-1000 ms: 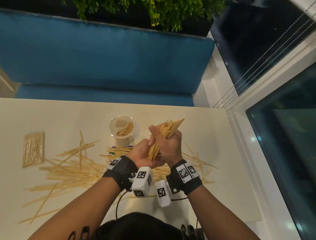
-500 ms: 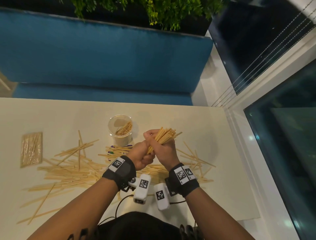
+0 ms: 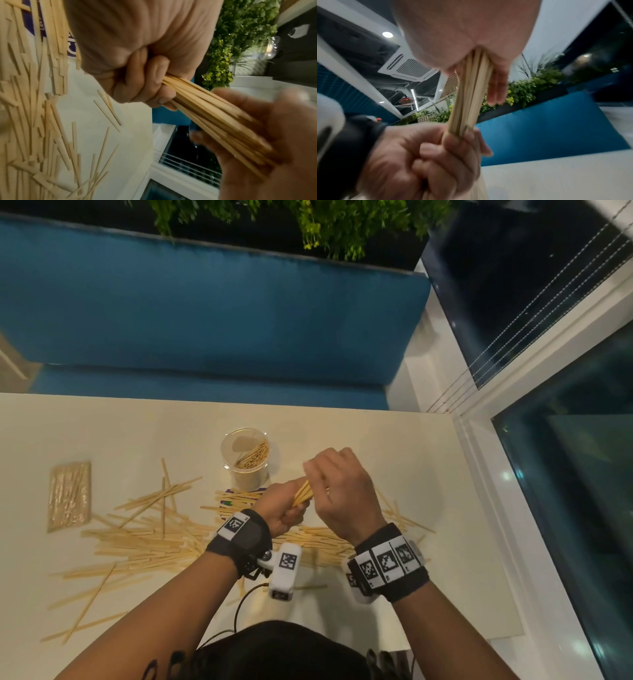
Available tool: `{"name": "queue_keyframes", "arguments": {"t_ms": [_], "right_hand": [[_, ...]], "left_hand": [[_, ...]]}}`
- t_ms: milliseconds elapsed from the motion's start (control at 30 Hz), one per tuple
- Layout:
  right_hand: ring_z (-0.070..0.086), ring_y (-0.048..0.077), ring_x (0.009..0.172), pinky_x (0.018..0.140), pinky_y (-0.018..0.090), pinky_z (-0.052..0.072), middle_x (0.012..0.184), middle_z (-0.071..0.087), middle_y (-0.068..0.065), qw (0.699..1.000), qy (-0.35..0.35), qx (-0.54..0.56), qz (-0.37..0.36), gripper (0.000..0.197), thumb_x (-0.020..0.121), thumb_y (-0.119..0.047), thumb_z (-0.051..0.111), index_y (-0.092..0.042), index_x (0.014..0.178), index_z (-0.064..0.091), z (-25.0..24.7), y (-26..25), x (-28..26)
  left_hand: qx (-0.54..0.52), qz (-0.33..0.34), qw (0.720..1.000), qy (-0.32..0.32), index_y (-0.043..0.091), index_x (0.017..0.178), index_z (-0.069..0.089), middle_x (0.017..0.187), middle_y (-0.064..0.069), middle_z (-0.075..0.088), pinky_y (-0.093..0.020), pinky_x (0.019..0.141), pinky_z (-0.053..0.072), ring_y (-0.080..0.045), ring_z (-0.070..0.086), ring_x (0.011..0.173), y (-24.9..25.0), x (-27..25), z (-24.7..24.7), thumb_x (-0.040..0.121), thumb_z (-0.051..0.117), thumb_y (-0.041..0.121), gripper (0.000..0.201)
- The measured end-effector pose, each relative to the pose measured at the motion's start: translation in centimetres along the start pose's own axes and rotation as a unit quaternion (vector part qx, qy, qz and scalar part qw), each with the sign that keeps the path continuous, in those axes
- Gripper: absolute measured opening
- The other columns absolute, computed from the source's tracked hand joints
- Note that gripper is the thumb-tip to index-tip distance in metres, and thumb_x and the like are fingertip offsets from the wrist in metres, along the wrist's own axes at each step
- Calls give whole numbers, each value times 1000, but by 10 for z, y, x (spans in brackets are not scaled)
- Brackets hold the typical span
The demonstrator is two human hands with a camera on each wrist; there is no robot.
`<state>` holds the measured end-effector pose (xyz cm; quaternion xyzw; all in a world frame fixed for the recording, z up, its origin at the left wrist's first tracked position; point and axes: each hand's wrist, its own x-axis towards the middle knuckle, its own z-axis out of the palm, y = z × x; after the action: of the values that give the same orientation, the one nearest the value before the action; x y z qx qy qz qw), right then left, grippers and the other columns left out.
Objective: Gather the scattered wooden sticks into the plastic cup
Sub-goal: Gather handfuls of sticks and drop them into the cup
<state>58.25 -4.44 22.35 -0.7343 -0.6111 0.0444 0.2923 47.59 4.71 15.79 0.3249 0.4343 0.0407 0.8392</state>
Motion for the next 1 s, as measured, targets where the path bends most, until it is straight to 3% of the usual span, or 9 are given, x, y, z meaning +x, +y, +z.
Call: {"name": "queue_keyframes", "arguments": {"t_ms": [167, 267, 333, 467, 600, 700, 833, 900, 1000], "right_hand": [[57, 15, 102, 91, 32, 50, 118, 58, -5, 976, -215, 35, 23, 26, 102, -29, 58, -18, 125, 63, -15, 11, 0], [63, 14, 93, 87, 28, 51, 107, 67, -2, 978, -182, 74, 77, 20, 95, -20, 71, -17, 115, 75, -11, 9, -4], [66, 14, 81, 80, 24, 53, 100, 71, 0, 968, -149, 103, 173, 18, 92, -14, 74, -17, 109, 79, -7, 7, -7], [71, 14, 55, 54, 14, 50, 79, 73, 7, 914, -111, 195, 338, 13, 89, -7, 78, -11, 102, 81, -7, 15, -10], [71, 12, 53, 51, 13, 48, 80, 74, 9, 905, -106, 204, 358, 11, 89, -6, 78, -11, 99, 82, -5, 15, -12], [72, 16, 58, 56, 18, 55, 97, 70, 9, 913, -108, 173, 353, 11, 92, -11, 75, -14, 101, 81, 8, 9, -12], [72, 23, 76, 74, 33, 62, 101, 69, 12, 929, -98, 128, 333, 13, 94, -14, 72, -19, 104, 79, 21, 7, -13], [72, 22, 78, 73, 27, 60, 101, 70, 13, 928, -93, 136, 335, 13, 94, -12, 71, -18, 103, 79, 21, 8, -11], [59, 15, 95, 77, 3, 42, 111, 66, 5, 952, -122, 85, 268, 18, 100, -12, 62, -13, 114, 74, 22, -3, -8]], "left_hand": [[-15, -49, 999, -10, 11, 82, 55, 45, -1, 40, -16, 28, 20, -6, 26, 28, -3, 6, -20, 107, 44, 27, 32], [-15, -80, 996, -22, 10, 84, 55, 49, -2, 44, -15, 28, 20, -5, 29, 29, -8, 8, -24, 108, 43, 28, 32], [-15, -92, 996, -10, 9, 88, 54, 55, -5, 48, -15, 27, 22, -6, 32, 31, -10, 10, -24, 106, 43, 26, 27], [-32, -88, 995, 33, 2, 102, 61, 73, -15, 67, -20, 39, 49, -16, 60, 48, -12, 9, -27, 102, 52, 24, 24], [-128, -86, 987, 51, -1, 124, 57, 113, -29, 71, -45, 70, 64, -41, 74, 94, -20, 9, -30, 103, 53, 22, 32], [-206, -51, 975, 60, -5, 121, 57, 124, -30, 65, -45, 69, 64, -41, 71, 99, -23, 10, -28, 103, 53, 22, 33], [-190, 10, 978, 84, -6, 113, 60, 106, -23, 66, -38, 67, 63, -35, 73, 90, -21, 10, -27, 99, 61, 23, 32], [-138, 16, 986, 94, -6, 111, 62, 96, -21, 70, -37, 64, 64, -32, 73, 81, -20, 7, -23, 99, 62, 24, 31], [-50, 11, 988, 145, 3, 99, 64, 64, -8, 64, -23, 41, 50, -17, 60, 50, -21, 8, -23, 97, 64, 21, 18]]}}
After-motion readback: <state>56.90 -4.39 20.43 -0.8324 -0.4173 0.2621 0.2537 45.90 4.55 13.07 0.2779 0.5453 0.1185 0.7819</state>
